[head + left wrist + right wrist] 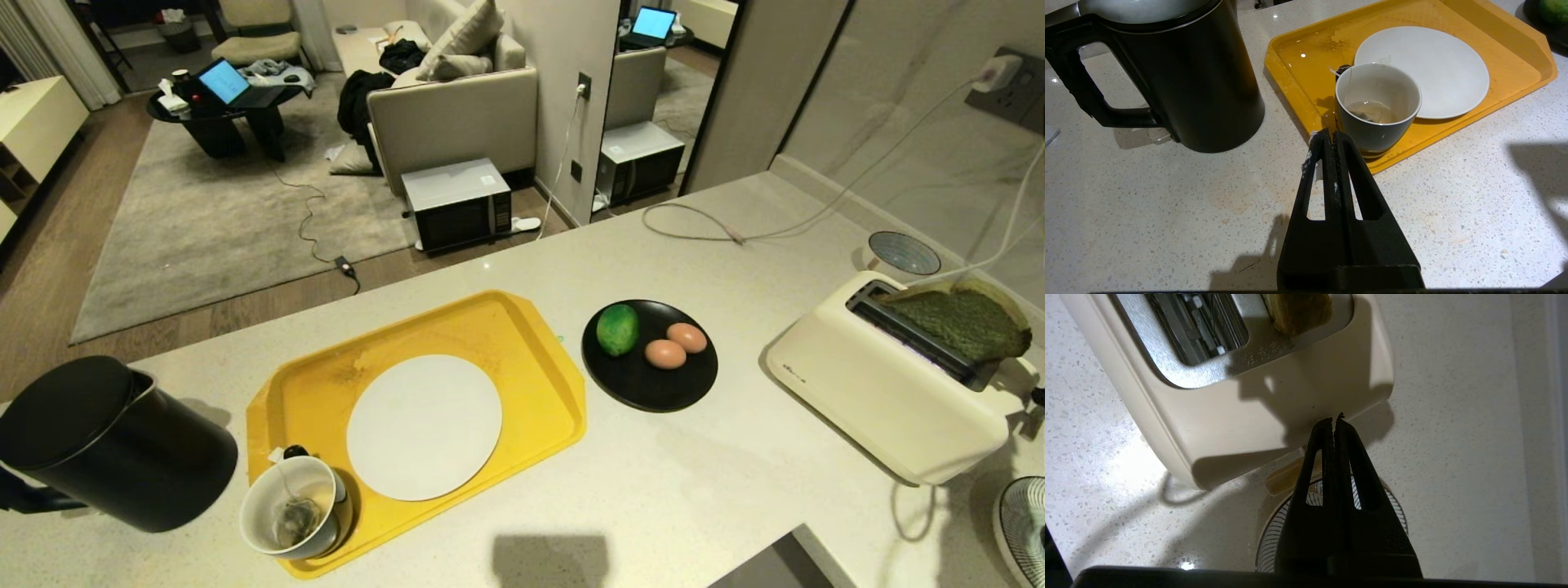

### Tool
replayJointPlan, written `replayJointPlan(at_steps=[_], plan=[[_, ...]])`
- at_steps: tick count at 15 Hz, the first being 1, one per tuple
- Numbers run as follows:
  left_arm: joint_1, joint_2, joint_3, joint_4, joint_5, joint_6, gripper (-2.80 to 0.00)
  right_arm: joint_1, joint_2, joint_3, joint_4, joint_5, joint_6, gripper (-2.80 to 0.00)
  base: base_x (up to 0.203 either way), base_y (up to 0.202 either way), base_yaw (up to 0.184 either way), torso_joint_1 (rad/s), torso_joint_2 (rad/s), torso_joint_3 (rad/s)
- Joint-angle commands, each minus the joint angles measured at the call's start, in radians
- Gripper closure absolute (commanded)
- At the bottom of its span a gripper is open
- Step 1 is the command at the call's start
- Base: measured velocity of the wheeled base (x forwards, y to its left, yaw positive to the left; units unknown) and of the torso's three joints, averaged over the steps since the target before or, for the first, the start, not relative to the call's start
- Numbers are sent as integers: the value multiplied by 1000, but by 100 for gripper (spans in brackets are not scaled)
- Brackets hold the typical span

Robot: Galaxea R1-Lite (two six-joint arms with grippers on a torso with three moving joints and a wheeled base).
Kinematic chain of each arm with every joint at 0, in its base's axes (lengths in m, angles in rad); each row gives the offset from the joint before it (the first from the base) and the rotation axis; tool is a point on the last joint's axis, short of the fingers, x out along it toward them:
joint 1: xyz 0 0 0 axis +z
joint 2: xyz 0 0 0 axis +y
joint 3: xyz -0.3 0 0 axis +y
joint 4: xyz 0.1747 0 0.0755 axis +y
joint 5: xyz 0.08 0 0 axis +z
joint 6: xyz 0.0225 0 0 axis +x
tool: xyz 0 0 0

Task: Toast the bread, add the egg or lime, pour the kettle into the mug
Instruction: Use a bread toaster

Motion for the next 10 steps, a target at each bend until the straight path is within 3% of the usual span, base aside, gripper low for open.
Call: replayJointPlan(at_steps=[1, 10], plan=[[0, 0, 0, 0, 1, 0, 0, -13, 37, 3, 1, 3, -8, 0, 0, 0, 0, 0, 0, 0], [0, 0, 0, 0, 1, 0, 0, -35, 85, 11, 4, 26, -19, 0, 0, 0, 0, 0, 0, 0]])
